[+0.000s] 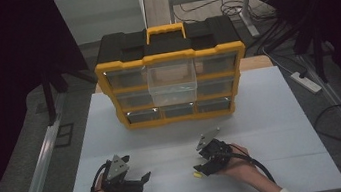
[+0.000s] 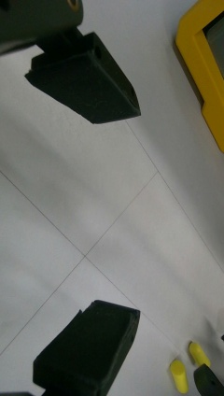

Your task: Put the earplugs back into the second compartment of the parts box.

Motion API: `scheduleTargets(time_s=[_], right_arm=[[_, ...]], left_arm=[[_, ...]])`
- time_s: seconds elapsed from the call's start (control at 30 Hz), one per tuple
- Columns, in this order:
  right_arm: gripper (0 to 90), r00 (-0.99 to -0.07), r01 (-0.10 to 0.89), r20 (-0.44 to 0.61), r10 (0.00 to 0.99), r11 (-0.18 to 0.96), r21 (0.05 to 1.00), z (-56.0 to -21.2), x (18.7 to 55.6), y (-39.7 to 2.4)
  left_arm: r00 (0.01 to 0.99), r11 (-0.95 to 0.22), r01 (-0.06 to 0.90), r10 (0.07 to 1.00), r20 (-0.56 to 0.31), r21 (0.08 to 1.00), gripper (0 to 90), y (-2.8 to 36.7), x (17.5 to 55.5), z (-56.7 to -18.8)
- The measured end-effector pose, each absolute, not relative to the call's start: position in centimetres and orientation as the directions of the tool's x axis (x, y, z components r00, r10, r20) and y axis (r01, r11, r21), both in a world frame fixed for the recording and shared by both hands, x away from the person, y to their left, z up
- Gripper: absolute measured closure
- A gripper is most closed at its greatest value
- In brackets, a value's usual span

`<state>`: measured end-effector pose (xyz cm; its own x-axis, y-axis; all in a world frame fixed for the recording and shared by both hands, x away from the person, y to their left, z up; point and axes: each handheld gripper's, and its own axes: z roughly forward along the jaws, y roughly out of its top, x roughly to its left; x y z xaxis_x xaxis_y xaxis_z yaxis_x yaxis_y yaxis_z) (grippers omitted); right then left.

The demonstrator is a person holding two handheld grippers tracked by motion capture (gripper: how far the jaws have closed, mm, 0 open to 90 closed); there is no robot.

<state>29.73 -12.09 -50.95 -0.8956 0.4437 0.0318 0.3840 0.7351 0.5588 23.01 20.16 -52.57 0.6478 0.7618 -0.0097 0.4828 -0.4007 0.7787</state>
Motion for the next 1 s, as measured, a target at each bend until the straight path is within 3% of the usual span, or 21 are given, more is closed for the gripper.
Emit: scheduleTargets(time_s=[0.1,0.2,0.23,0.27,0.3,0.43,0.77,1.0], right_arm=[[50.0,-0.901,0.378,0.030,0.433,0.748,0.546,-51.0,29.6,-12.0],[57.5,-0.908,0.361,0.011,0.419,0.768,0.530,-51.2,29.5,-11.8],[64.6,-0.912,0.351,0.004,0.410,0.776,0.523,-51.3,29.5,-11.8],[64.6,-0.912,0.351,0.004,0.410,0.776,0.523,-51.3,29.5,-11.8],[72.4,-0.914,0.347,0.002,0.406,0.779,0.522,-51.3,29.5,-11.8],[78.9,-0.916,0.351,0.020,0.402,0.775,0.525,-51.3,29.5,-11.9],[80.1,-0.895,0.358,0.039,0.445,0.662,0.658,-49.2,29.5,-13.3],[80.2,-0.868,0.340,0.053,0.494,0.514,0.787,-46.8,29.0,-15.3]], left_arm=[[0.648,-0.401,0.483,0.762,-0.010,0.778,6.3,20.2,23.0,-52.6],[0.648,-0.401,0.482,0.761,-0.009,0.779,6.3,20.2,23.0,-52.6],[0.648,-0.401,0.482,0.761,-0.010,0.779,6.4,20.2,23.0,-52.6],[0.648,-0.401,0.482,0.761,-0.010,0.779,6.4,20.2,23.0,-52.6],[0.649,-0.401,0.482,0.761,-0.010,0.779,6.4,20.2,23.0,-52.6],[0.649,-0.400,0.481,0.761,-0.010,0.780,6.4,20.2,23.0,-52.6],[0.651,-0.401,0.482,0.759,-0.011,0.779,6.4,20.3,23.0,-52.6],[0.649,-0.399,0.481,0.761,-0.011,0.781,6.5,20.3,22.9,-52.6]])
